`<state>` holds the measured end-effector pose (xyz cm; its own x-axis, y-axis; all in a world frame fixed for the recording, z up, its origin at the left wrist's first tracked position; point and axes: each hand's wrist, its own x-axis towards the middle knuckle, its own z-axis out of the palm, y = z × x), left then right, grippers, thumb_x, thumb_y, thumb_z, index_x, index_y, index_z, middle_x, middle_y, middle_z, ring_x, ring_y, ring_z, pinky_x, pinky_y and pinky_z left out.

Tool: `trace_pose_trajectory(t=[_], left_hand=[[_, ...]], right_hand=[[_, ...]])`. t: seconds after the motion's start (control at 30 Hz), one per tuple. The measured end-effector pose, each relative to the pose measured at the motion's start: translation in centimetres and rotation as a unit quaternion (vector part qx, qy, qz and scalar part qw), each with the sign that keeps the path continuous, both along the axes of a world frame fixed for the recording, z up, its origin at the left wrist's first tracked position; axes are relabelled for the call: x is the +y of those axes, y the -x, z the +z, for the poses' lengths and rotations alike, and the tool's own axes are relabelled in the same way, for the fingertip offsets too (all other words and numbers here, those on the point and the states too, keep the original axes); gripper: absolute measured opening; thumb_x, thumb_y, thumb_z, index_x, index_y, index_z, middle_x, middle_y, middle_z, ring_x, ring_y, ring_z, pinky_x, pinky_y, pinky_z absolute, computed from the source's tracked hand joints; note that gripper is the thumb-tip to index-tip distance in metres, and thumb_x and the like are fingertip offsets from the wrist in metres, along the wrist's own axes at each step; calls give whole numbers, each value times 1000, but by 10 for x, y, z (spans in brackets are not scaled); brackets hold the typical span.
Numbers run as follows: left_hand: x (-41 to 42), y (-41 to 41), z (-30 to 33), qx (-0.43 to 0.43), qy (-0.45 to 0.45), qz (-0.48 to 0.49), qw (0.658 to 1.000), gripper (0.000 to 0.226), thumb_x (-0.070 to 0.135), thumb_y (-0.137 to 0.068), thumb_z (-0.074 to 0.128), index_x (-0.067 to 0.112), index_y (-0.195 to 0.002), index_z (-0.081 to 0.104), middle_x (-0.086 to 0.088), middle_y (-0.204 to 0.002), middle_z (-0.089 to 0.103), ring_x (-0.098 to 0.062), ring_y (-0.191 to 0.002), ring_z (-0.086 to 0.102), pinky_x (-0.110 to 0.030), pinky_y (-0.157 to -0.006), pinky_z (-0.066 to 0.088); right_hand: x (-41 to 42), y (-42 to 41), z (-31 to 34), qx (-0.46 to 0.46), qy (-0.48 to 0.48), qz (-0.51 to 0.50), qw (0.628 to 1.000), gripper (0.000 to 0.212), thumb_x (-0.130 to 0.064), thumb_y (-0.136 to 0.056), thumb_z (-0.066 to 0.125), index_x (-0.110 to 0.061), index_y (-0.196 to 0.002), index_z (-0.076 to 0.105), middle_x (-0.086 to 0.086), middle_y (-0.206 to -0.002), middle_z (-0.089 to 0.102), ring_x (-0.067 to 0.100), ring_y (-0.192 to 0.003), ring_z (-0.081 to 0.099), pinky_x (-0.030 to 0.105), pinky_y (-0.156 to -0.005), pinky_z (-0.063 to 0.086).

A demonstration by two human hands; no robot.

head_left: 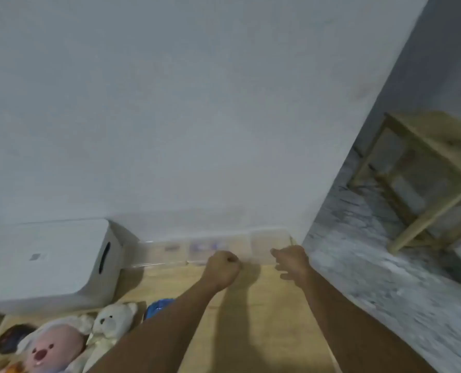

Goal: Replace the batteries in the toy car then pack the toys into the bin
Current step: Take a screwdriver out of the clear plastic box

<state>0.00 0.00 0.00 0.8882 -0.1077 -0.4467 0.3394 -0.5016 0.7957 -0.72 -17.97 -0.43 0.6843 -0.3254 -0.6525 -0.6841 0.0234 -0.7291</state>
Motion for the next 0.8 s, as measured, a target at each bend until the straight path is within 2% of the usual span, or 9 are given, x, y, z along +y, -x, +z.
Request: trace_pose_trajectory(t=[0.07, 0.13, 0.2, 0.27, 0.4, 0.53, 0.63, 0.73, 0.8], left_hand=[[-11, -4, -3, 83, 91, 53, 991, 16, 10, -84, 59, 6, -72, 68, -11, -78, 68, -24, -77, 59, -31, -71, 45], [-21, -7, -6, 190, 198, 144, 951, 12, 12, -85, 53, 11, -74, 59, -9, -80, 67, -22, -66, 53, -30, -66, 42], [-31, -11, -12, 248, 258, 191, 914, 10, 12, -83, 49, 11, -73, 53, -9, -76, 61, -22, -57, 47, -26, -58, 40], [-41, -14, -16, 274, 292, 214, 891, 7, 13, -80, 47, 9, -75, 51, -9, -71, 55, -22, -53, 44, -25, -54, 38], [-57, -18, -23, 295, 361, 248, 849, 8, 12, -64, 48, 11, -72, 45, -8, -66, 40, -21, -53, 35, -27, -54, 33], [-66, -22, -33, 303, 405, 265, 821, 14, 14, -60, 46, 19, -70, 38, -3, -66, 23, -20, -55, 26, -28, -56, 23], [-66, -22, -37, 310, 422, 285, 803, 18, 18, -57, 47, 15, -75, 43, -5, -69, 33, -20, -59, 33, -29, -59, 28], [-65, -21, -38, 306, 417, 298, 803, 33, 20, -57, 49, 7, -88, 51, -10, -76, 47, -22, -65, 41, -31, -64, 34], [-64, -20, -39, 302, 419, 304, 801, 37, 21, -57, 51, 6, -91, 51, -11, -78, 48, -23, -67, 43, -33, -66, 36]], right_hand=[[-5, -5, -13, -6, -64, -66, 996, 15, -19, -87, 67, -9, -81, 58, 7, -70, 52, 20, -55, 53, 26, -55, 41], [-9, -9, -26, 7, -90, -102, 991, 16, -15, -87, 67, -9, -79, 54, 7, -60, 43, 14, -38, 41, 21, -46, 30], [-9, -14, -32, 13, -109, -137, 984, 19, -9, -88, 65, -9, -75, 50, 5, -51, 36, 12, -29, 32, 19, -43, 24], [-11, -17, -34, 27, -122, -148, 981, 22, -5, -87, 64, -10, -73, 48, 5, -49, 35, 14, -32, 32, 19, -43, 24], [-14, -24, -36, 51, -144, -145, 978, 11, -4, -88, 63, -7, -85, 53, 10, -64, 45, 31, -58, 62, 24, -52, 30], [-15, -27, -44, 65, -153, -145, 975, 13, -12, -90, 63, -10, -81, 53, 6, -65, 48, 17, -55, 45, 28, -54, 36], [-12, -29, -50, 67, -149, -162, 973, 16, -16, -91, 61, -13, -78, 53, 5, -65, 48, 15, -55, 44, 30, -57, 41], [-9, -29, -48, 56, -141, -182, 971, 16, -15, -92, 60, -10, -78, 55, 5, -67, 51, 15, -58, 47, 31, -59, 43], [-9, -30, -48, 48, -137, -189, 971, 15, -15, -91, 62, -10, -78, 55, 5, -68, 54, 14, -58, 49, 29, -58, 43]])
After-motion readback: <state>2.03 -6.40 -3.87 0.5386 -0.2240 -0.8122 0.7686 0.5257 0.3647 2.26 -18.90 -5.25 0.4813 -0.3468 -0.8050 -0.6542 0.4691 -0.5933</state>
